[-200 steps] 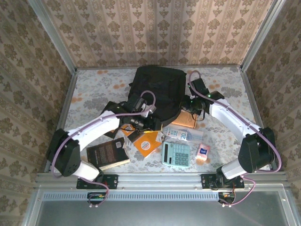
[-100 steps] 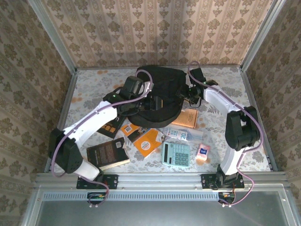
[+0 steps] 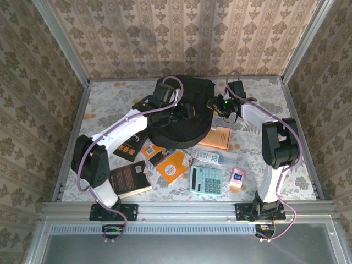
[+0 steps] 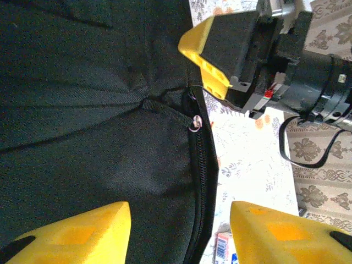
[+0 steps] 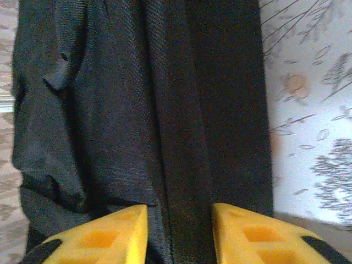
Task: Pack the student bag
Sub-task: Unzip the student bag at the top-center of the table.
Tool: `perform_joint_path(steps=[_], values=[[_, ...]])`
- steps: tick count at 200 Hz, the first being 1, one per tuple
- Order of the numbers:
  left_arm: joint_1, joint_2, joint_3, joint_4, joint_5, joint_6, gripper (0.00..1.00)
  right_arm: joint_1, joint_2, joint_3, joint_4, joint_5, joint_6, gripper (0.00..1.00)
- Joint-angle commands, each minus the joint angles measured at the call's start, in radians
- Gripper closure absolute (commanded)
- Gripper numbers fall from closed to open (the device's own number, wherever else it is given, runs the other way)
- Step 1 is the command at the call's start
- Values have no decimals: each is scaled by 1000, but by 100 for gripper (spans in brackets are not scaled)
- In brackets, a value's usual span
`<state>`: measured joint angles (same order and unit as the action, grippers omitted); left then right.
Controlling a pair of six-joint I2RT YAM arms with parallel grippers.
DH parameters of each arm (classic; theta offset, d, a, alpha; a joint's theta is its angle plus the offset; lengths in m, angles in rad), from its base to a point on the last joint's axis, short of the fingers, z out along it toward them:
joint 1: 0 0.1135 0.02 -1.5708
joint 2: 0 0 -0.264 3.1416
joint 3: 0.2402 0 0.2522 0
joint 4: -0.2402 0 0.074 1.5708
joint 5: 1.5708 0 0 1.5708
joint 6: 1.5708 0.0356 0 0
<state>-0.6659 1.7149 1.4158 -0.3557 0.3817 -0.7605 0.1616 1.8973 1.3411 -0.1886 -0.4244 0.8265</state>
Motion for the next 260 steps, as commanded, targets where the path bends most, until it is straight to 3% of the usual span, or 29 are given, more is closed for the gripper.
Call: perform_joint_path(steps=[1, 19, 35, 61, 81, 101, 138, 163, 205, 260], values=[[8, 13, 13, 27, 25, -41, 48, 7, 27, -22, 51, -103, 3, 57], [8, 11, 2, 34, 29, -49, 48, 7, 21, -48, 57, -101, -6, 65], [6, 13, -2, 29, 28, -53, 48, 7, 25, -53, 59, -115, 1, 66], [9, 13, -6, -1, 17, -71, 48, 7, 25, -50, 23, -97, -3, 47], [9, 1, -21, 9, 22, -95, 48, 10, -6, -63, -20, -38, 3, 45], [10, -9, -33, 11, 20, -100, 48, 17, -34, -84, -41, -11, 32, 50], [14, -4, -43, 14, 6, -108, 48, 33, -37, -97, -11, -27, 59, 73], [19, 11, -43, 38, 19, -168, 47, 33, -83, -187, 175, -36, 124, 84], [25, 56, -26, 138, 42, -307, 48, 38, -173, -395, 636, -38, 301, 100], [19, 129, -24, 176, 84, -459, 48, 46, -188, -525, 969, -53, 360, 100]])
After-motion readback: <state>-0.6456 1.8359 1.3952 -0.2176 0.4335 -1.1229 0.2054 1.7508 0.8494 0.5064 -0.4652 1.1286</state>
